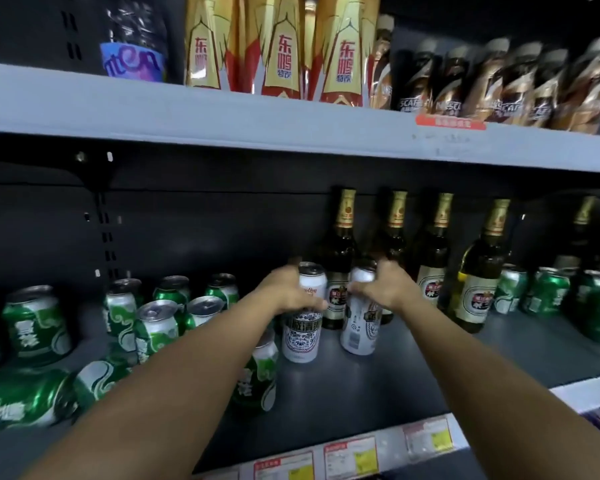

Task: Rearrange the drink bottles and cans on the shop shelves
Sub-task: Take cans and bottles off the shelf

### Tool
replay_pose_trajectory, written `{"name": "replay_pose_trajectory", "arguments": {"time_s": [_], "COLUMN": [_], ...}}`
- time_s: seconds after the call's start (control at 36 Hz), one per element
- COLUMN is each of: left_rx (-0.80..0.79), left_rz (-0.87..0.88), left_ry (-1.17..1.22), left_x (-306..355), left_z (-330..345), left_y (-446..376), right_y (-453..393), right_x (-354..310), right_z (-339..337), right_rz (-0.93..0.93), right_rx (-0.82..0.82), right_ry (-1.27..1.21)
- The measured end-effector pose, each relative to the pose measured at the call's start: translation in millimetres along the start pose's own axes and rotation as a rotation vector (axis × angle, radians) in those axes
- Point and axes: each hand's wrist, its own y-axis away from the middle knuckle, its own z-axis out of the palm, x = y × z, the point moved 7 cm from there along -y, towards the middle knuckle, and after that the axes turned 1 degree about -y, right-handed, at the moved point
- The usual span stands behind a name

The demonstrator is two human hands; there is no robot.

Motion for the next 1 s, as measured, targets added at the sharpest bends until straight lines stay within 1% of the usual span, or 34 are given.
{"name": "replay_pose_trajectory", "arguments": {"time_s": [0.08,0.17,0.25,0.33,0.47,0.61,0.81,0.86,1.0], "left_rx": [0.107,0.191,0.311,0.431,0.645,0.765,0.975,1.017,1.118], "left_rz": [-0.048,-0.091,-0.117,-0.098,-0.1,-0.164,-0.246,-0.254,-0.288], "left_ry": [0.013,0.096,0.254,0.382,0.452,0.391,0.304,0.284,0.277], "left_x": [-4.1,-2.3,1.1,8.7,5.6,-24.2,-90.6,-113.1,-182.0], "left_z": [-0.4,-6.5,-23.2,-47.2,-95.5,-141.7,-204.9,-223.8,-272.6], "left_y": [0.9,10.5,23.4,39.5,80.7,133.7,230.8,257.0,329.1], "right_y": [3.5,17.0,37.2,57.1,92.1,125.9,180.4,192.8,227.3], "right_x": [1.4,-0.2,-9.5,-28.0,-79.3,-144.8,-244.1,-273.9,-353.9], "right_z": [-2.5,-12.7,-33.2,-60.6,-96.6,-92.8,-51.5,-39.1,-10.2], "right_rz": [-0.008,-0.04,-0.084,-0.118,-0.218,-0.394,-0.621,-0.65,-0.65], "right_rx": [0.072,0.186,0.361,0.496,0.669,0.66,0.567,0.534,0.471], "right_ry": [0.081,0.072,-0.009,-0.077,-0.206,-0.242,-0.349,-0.395,-0.58]}}
